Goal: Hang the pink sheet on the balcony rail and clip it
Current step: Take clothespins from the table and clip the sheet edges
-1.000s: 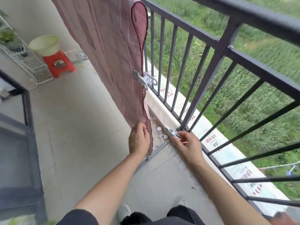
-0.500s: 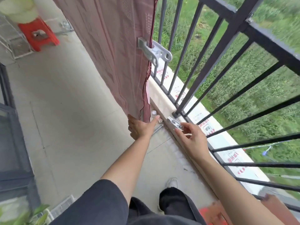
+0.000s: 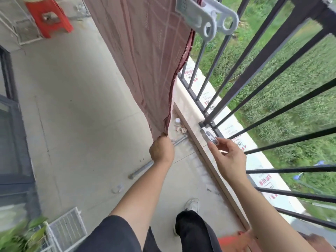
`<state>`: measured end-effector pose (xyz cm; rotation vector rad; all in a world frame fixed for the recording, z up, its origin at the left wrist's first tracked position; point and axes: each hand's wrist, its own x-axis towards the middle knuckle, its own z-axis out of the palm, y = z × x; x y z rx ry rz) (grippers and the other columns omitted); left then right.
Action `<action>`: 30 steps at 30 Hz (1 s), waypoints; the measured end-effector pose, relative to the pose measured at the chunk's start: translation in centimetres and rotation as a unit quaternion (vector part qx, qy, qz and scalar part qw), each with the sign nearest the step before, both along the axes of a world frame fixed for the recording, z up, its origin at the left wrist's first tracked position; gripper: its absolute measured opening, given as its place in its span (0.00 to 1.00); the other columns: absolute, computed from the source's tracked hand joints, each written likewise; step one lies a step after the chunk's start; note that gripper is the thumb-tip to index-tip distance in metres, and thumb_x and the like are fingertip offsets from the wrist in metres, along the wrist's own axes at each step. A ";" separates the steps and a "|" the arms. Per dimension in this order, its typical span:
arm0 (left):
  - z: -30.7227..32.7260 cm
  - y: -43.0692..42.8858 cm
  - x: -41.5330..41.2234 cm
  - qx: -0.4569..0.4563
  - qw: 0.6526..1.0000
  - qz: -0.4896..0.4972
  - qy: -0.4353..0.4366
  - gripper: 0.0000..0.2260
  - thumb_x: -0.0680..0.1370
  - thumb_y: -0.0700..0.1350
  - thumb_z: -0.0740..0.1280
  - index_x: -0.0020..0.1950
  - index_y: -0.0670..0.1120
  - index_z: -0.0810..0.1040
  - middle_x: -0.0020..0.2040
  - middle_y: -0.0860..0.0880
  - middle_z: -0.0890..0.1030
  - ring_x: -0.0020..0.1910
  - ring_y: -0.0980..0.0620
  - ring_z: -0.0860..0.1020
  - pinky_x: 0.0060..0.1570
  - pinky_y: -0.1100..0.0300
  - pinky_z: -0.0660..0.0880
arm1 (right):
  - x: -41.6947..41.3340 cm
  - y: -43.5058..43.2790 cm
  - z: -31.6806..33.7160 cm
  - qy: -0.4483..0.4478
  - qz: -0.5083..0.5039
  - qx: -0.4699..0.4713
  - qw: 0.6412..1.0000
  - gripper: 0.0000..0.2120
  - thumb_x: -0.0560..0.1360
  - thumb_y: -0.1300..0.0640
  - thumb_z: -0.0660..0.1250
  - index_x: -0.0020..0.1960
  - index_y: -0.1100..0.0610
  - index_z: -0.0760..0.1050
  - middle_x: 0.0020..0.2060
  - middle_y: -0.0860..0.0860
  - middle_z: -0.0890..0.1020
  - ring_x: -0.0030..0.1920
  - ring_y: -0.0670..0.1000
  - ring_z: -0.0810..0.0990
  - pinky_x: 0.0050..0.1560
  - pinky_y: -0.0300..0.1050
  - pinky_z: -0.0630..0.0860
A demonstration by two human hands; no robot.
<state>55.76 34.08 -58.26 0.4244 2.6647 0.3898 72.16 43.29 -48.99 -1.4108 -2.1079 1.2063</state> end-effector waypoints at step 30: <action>-1.3 -1.9 -1.1 -0.056 0.986 -0.132 0.087 0.21 0.83 0.54 0.53 0.49 0.45 0.82 0.43 0.43 0.84 0.44 0.40 0.81 0.38 0.58 0.65 | -8.0 -3.8 -5.1 0.015 0.092 0.195 0.976 0.08 0.74 0.52 0.73 0.44 0.57 0.84 0.31 0.51 0.80 0.34 0.51 0.78 0.38 0.46 0.76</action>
